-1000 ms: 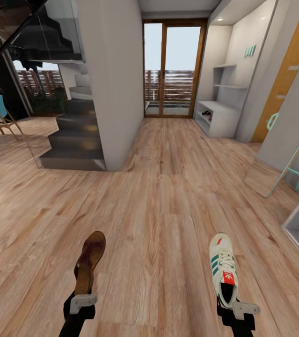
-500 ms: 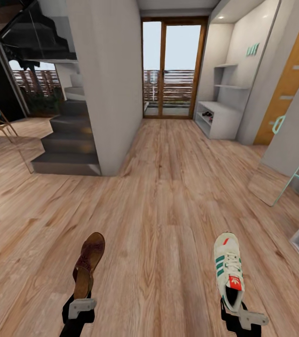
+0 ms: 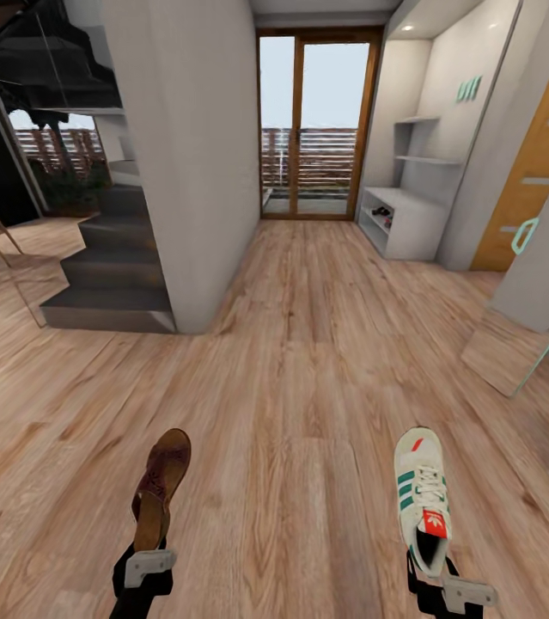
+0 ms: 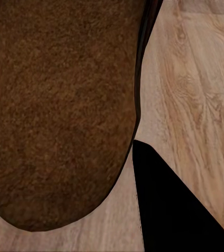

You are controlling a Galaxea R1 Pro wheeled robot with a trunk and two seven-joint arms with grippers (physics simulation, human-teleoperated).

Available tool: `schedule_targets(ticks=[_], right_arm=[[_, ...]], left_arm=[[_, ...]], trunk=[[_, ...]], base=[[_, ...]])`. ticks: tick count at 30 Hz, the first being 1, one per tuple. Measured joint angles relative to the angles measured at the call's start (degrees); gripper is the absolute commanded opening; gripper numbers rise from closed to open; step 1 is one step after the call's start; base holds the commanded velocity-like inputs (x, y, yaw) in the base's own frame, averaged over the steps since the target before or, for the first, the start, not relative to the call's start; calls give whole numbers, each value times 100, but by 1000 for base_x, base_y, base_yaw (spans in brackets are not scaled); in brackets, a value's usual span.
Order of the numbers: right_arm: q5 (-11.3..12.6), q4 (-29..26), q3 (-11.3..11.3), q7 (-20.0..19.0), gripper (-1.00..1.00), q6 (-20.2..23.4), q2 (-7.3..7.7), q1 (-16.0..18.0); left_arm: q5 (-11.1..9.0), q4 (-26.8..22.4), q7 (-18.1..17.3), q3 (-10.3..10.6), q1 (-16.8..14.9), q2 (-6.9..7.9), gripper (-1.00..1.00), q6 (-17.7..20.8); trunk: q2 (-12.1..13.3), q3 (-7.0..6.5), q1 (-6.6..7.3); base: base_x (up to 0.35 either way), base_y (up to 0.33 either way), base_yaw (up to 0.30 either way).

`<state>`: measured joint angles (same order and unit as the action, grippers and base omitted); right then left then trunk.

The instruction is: Pick up the two gym shoes and the two sandals from the corridor floor and place them onto the hallstand (shoe rack) in the corridor, making sure they are on the rack and not on the floor. Arrange them so the two gym shoes are next to each other and the two sandals are next to each other.

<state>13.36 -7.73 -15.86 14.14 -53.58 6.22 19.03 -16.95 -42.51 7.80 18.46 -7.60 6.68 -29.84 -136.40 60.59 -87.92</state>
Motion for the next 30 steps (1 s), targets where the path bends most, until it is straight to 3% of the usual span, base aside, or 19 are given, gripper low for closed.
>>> schedule_targets(ticks=[30], right_arm=[[-12,0,-8,1,-100,-9,-17,2]], left_arm=[[-9,-9,2,0,0,17,-100,-3]], trunk=[[0,0,0]], base=[[335,-87,0]])
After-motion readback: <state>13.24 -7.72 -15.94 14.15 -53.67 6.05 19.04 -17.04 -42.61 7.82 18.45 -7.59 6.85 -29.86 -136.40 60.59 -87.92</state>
